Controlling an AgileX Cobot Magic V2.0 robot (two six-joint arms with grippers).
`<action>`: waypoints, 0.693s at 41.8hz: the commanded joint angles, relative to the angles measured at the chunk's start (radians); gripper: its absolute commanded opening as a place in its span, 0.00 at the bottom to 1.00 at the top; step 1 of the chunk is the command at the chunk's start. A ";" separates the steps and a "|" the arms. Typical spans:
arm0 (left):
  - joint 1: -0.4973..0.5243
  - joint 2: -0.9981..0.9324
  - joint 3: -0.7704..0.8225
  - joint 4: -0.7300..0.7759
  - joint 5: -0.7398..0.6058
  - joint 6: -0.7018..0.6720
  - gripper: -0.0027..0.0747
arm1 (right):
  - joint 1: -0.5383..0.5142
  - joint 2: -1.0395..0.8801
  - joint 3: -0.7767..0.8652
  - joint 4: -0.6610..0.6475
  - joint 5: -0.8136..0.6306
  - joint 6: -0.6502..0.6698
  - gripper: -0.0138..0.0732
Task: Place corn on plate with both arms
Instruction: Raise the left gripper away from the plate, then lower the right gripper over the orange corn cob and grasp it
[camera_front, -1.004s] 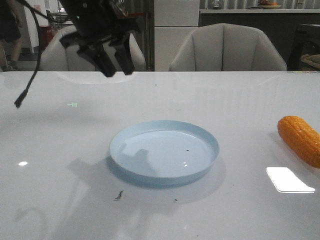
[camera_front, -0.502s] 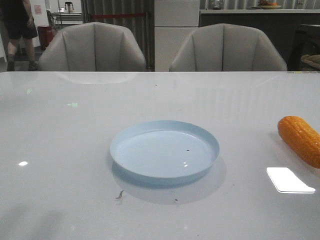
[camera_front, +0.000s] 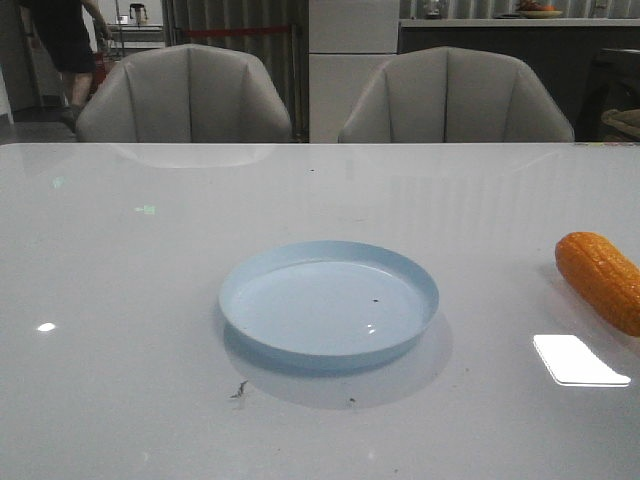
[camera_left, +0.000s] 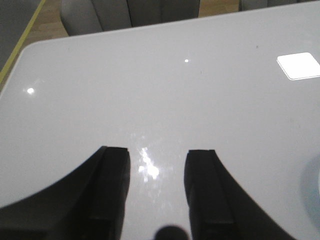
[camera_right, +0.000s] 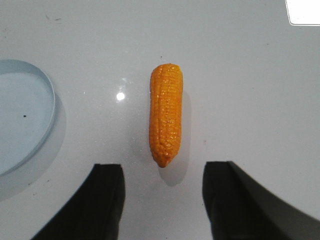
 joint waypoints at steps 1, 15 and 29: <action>0.002 -0.111 0.076 -0.013 -0.125 -0.001 0.47 | -0.004 0.040 -0.057 -0.017 -0.062 0.000 0.75; 0.002 -0.257 0.131 -0.013 -0.111 -0.001 0.47 | -0.004 0.337 -0.263 -0.051 -0.064 0.000 0.83; 0.002 -0.255 0.131 -0.013 -0.111 -0.001 0.47 | -0.004 0.673 -0.506 -0.046 0.049 0.000 0.83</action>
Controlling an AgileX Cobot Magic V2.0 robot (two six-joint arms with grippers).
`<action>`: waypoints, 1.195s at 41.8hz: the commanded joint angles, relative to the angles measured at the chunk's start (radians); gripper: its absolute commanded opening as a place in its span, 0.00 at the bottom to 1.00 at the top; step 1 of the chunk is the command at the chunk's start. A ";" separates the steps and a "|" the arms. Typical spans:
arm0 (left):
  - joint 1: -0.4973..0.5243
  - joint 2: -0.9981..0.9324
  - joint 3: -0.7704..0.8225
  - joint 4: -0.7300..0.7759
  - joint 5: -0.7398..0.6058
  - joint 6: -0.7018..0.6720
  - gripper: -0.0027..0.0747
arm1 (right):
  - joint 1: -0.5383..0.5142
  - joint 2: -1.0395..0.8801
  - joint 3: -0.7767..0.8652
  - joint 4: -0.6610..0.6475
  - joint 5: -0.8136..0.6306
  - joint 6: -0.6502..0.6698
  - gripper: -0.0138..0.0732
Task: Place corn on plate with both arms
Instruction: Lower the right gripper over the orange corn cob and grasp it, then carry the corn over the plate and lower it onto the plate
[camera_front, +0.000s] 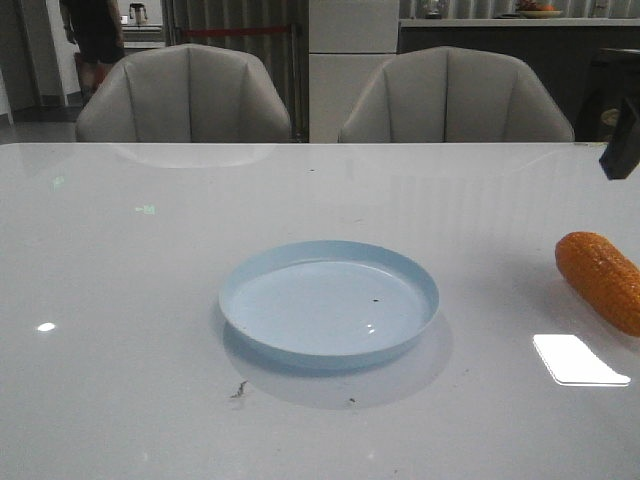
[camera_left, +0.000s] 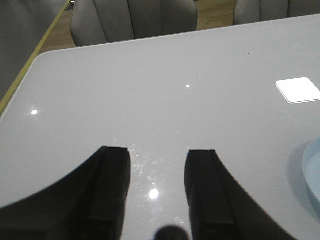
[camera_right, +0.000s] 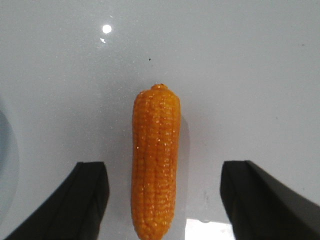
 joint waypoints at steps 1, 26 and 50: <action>0.002 -0.003 -0.030 -0.010 -0.087 -0.001 0.47 | -0.004 0.046 -0.082 -0.005 -0.026 0.000 0.83; 0.002 -0.003 -0.030 -0.010 -0.085 -0.001 0.47 | 0.014 0.292 -0.123 0.046 -0.025 0.000 0.82; 0.002 -0.003 -0.030 -0.010 -0.085 -0.001 0.47 | 0.049 0.314 -0.305 0.046 0.115 -0.064 0.53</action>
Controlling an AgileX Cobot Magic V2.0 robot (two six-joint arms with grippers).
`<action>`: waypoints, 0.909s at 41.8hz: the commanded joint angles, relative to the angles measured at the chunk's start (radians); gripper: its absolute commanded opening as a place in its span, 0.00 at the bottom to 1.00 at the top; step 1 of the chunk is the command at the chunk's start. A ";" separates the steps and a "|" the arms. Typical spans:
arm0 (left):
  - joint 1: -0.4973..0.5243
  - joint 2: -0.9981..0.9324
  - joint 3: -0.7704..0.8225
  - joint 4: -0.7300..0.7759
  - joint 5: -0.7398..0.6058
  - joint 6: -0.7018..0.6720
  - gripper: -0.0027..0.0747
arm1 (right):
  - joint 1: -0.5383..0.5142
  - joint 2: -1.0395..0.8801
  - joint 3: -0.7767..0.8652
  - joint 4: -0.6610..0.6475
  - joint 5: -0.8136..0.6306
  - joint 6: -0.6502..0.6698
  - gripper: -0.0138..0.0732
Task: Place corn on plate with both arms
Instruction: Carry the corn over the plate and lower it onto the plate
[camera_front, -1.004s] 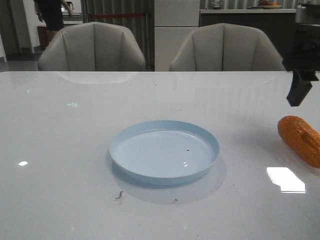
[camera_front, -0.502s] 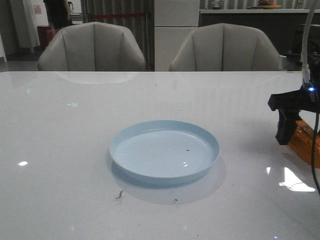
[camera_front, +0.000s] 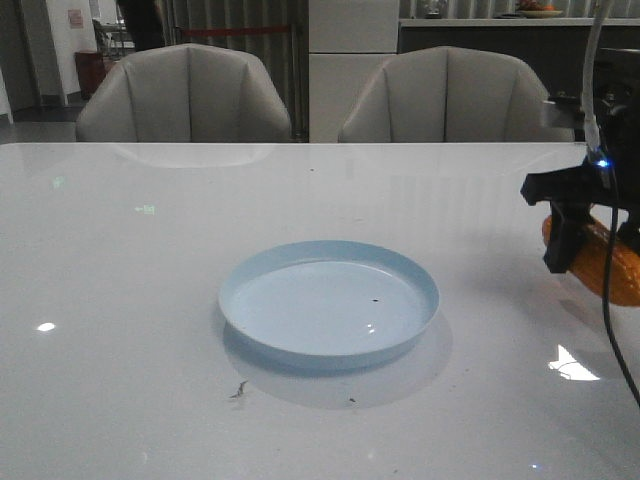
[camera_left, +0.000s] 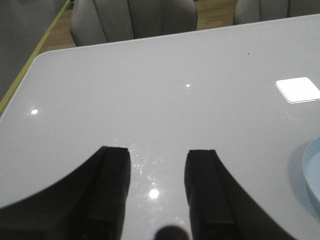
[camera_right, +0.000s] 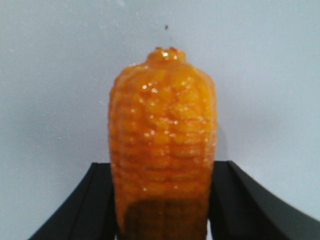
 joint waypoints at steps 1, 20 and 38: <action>0.002 -0.003 -0.030 -0.010 -0.085 -0.001 0.47 | 0.029 -0.054 -0.099 0.004 0.043 -0.040 0.53; 0.002 -0.003 -0.030 -0.010 -0.085 -0.001 0.47 | 0.345 -0.037 -0.261 0.008 0.066 -0.043 0.53; 0.002 -0.003 -0.030 -0.010 -0.085 -0.001 0.47 | 0.502 0.098 -0.266 0.008 0.027 -0.043 0.59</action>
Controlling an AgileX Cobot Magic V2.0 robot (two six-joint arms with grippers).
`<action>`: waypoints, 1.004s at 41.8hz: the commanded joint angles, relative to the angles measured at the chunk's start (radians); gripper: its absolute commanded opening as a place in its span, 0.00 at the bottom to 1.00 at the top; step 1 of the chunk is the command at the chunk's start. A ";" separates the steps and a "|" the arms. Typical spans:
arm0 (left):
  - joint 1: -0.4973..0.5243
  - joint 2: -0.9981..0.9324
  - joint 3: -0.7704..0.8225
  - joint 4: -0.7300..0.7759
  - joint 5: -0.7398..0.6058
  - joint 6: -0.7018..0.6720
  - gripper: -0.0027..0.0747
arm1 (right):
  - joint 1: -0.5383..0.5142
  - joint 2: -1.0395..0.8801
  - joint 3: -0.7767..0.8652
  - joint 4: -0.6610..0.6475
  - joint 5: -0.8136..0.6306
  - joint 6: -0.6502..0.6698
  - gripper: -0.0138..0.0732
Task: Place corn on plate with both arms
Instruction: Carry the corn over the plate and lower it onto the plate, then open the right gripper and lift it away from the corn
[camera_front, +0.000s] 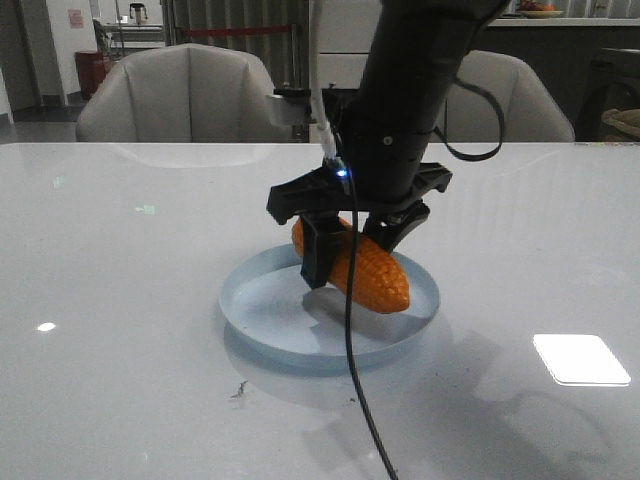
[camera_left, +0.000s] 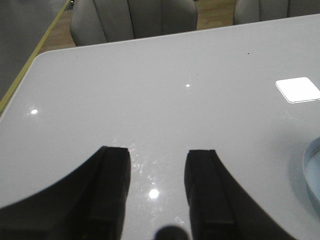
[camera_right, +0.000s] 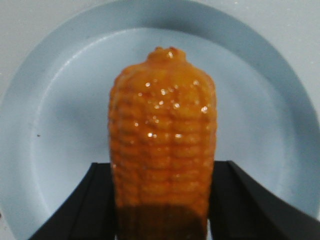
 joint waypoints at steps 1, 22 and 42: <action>0.002 -0.003 -0.030 -0.010 -0.085 -0.001 0.47 | 0.009 -0.034 -0.039 0.002 -0.045 -0.011 0.62; 0.002 -0.003 -0.030 -0.010 -0.085 -0.001 0.47 | 0.014 -0.083 -0.119 -0.019 0.008 -0.010 0.84; 0.002 -0.003 -0.030 -0.010 -0.085 -0.001 0.47 | -0.163 -0.431 -0.214 -0.124 0.187 0.082 0.84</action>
